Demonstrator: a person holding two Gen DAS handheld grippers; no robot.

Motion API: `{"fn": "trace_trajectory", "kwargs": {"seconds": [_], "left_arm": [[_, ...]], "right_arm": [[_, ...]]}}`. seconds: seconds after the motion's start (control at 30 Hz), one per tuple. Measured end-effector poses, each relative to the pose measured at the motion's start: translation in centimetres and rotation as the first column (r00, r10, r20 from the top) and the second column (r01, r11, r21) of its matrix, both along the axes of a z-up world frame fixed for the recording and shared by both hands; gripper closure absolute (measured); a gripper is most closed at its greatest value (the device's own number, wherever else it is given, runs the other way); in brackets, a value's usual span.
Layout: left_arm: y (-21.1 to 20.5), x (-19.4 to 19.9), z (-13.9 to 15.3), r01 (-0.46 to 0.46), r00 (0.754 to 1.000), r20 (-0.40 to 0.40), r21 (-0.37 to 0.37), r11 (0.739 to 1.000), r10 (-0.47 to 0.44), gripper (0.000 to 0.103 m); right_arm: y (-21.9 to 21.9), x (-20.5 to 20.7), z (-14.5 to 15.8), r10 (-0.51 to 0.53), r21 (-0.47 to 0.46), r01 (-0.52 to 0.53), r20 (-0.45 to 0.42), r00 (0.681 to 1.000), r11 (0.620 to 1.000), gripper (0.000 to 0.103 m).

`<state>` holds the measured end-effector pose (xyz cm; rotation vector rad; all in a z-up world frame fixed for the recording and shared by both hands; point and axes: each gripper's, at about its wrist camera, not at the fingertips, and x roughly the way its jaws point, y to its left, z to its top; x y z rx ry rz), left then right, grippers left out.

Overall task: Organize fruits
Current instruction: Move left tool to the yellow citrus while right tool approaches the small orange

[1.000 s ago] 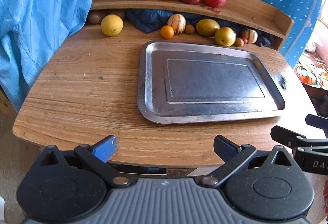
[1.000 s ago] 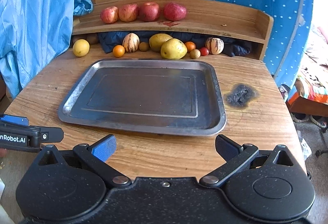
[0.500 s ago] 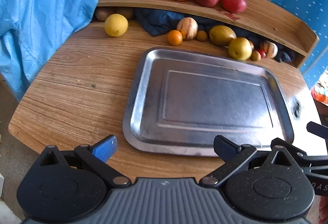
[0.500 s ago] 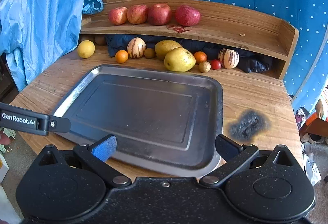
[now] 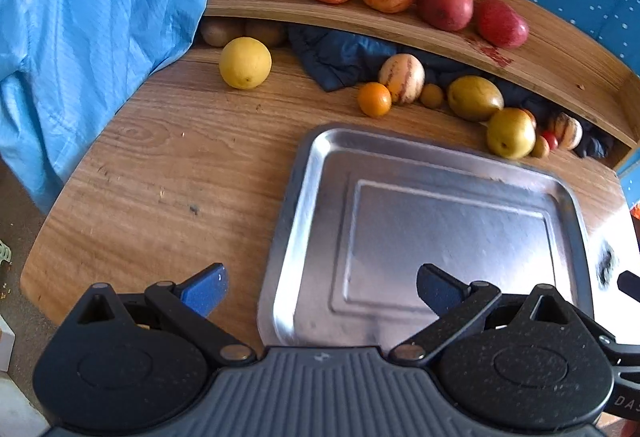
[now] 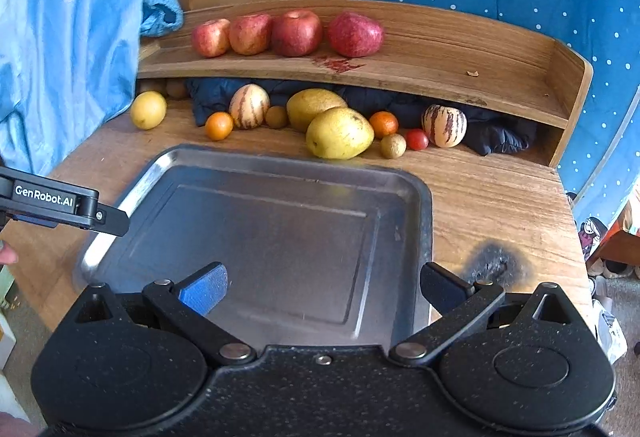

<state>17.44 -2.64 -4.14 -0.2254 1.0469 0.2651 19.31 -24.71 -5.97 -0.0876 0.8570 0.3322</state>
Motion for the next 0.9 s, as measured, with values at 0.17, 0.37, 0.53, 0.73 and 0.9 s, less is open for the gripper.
{"fn": "trace_trajectory", "kwargs": {"seconds": [0.17, 0.37, 0.53, 0.73, 0.9], "left_arm": [[3.1, 2.8, -0.1, 0.003, 1.000, 0.007, -0.016, 1.000, -0.003, 0.001], [7.7, 5.8, 0.0, 0.010, 0.999, 0.041, 0.010, 1.000, -0.010, 0.001], [11.0, 8.6, -0.4, 0.051, 0.996, 0.068, 0.051, 0.997, -0.054, 0.001], [14.4, 12.3, -1.7, 0.090, 0.993, 0.070, 0.056, 0.994, -0.093, 0.001], [16.2, 14.9, -2.6, 0.109, 0.991, 0.072, 0.020, 0.994, -0.111, 0.001]], "right_arm": [[2.0, 2.1, 0.2, -0.030, 0.004, 0.030, 0.009, 0.999, 1.000, 0.001], [6.4, 4.6, 0.1, 0.025, -0.007, -0.025, 0.003, 1.000, 1.000, 0.001], [10.8, 7.8, -0.8, 0.099, -0.038, -0.101, -0.060, 0.993, 0.994, 0.001], [15.3, 11.3, -1.3, 0.096, -0.084, -0.100, -0.047, 0.994, 0.991, 0.001], [18.0, 13.5, -2.6, 0.088, -0.083, -0.091, -0.044, 0.995, 0.992, 0.001]]}}
